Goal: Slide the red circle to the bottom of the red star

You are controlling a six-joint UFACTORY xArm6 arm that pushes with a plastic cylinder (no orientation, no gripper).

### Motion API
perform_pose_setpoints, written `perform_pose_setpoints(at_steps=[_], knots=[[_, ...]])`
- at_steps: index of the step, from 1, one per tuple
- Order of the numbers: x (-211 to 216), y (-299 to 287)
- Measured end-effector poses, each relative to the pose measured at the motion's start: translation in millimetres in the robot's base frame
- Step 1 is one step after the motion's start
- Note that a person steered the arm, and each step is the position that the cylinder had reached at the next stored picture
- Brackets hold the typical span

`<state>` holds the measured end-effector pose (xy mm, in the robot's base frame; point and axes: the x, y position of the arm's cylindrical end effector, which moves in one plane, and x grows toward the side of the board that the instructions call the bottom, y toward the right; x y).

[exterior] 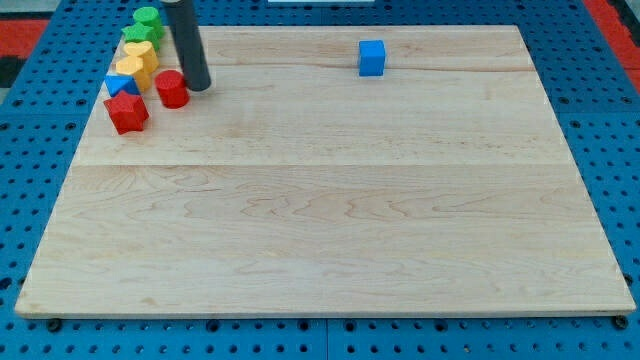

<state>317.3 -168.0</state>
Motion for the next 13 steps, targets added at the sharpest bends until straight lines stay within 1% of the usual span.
perform_pose_setpoints(at_steps=[1,2,4,7,8,9,12,13], knots=[[-29.9,-3.3],[-34.9,-29.0],[-2.2,-29.1],[56.7,-4.5],[64.9,24.0],[75.9,29.1],[92.4,-17.2],[104.7,-20.8]])
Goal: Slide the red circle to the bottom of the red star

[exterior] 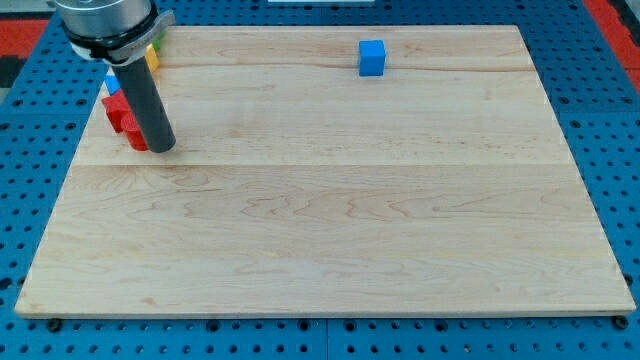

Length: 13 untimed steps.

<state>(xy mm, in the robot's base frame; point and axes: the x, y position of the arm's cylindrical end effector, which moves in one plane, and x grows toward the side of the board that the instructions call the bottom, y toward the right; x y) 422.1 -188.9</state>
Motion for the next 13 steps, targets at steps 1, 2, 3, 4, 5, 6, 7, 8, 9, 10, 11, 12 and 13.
perform_pose_setpoints(at_steps=[1,2,3,4,5,6,7,8,9,10,11,12,13], knots=[[13.8,-7.4],[19.0,15.9],[4.7,35.4],[-17.0,31.1],[-27.8,24.7],[-34.0,8.2],[-31.1,-7.6],[-24.1,-13.1],[-21.7,-27.0],[-20.2,-31.9],[-20.3,-18.1],[-35.4,-7.0],[-45.2,0.1]])
